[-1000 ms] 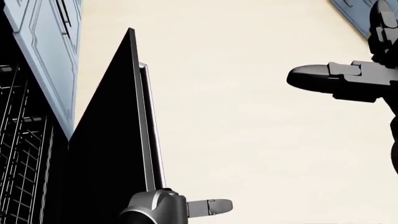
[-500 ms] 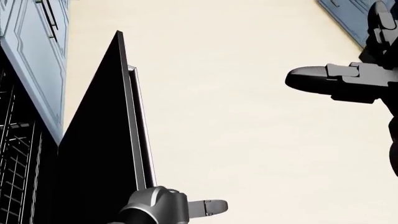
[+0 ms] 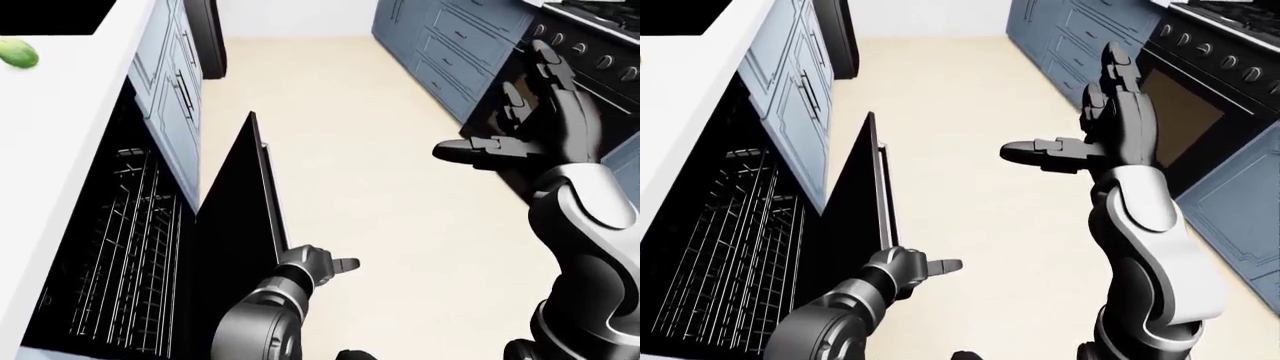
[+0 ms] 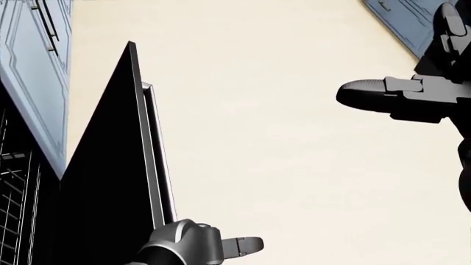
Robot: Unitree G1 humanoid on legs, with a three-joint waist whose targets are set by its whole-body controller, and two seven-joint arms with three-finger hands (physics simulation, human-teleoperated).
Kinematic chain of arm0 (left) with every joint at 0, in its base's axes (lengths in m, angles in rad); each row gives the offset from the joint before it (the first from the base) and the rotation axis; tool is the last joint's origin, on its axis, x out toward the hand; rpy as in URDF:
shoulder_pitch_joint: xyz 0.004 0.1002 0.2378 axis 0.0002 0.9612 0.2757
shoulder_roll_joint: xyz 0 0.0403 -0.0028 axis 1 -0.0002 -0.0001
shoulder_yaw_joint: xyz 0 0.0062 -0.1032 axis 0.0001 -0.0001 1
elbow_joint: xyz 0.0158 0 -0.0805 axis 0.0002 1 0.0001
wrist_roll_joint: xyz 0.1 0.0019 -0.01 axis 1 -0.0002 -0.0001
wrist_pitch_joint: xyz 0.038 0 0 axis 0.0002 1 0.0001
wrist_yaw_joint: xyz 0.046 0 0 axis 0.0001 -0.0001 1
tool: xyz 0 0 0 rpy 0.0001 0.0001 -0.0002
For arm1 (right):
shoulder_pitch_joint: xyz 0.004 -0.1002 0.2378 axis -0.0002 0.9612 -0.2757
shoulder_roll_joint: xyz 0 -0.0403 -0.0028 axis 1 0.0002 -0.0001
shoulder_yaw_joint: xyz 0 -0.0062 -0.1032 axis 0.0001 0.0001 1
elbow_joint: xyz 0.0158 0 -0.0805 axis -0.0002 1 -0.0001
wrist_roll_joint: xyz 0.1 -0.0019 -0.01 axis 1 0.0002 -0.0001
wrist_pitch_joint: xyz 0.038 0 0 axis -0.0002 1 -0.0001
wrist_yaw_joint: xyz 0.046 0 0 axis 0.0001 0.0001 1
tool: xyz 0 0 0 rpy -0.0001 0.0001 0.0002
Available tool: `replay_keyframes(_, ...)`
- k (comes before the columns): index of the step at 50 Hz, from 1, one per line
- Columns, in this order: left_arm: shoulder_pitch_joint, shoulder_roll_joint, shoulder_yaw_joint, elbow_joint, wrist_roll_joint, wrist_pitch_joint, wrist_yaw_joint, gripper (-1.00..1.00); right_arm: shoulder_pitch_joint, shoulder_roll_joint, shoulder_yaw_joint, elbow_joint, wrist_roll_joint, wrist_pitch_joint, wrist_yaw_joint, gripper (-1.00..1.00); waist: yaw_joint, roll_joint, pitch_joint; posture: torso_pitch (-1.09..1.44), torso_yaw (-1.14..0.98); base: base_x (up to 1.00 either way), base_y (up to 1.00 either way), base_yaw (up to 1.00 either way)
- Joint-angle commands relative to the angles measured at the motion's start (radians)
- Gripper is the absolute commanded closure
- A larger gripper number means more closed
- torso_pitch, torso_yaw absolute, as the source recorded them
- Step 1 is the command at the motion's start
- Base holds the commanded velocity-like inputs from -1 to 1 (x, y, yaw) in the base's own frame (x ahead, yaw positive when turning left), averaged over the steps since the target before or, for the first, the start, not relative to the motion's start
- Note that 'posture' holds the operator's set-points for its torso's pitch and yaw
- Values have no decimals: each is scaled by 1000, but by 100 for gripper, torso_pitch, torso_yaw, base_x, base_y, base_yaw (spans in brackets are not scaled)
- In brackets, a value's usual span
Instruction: Close the dishwasher door
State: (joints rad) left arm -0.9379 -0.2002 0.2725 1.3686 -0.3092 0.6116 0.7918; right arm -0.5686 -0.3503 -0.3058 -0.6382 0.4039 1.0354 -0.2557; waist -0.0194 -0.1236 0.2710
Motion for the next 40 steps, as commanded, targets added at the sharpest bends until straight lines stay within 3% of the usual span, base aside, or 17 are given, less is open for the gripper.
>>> replay_keyframes(1, -19, 33, -14, -12, 42, 5, 108, -100, -24, -14, -13, -25, -6, -31, -1, -100, 12, 5, -32, 94, 0, 0, 0, 0)
replay_keyframes(40, -16, 68, 1, -10, 13, 25, 300, -100, -25, -7, -7, -29, -15, -24, 1, -100, -5, 2, -44, 94, 0, 0, 0, 0)
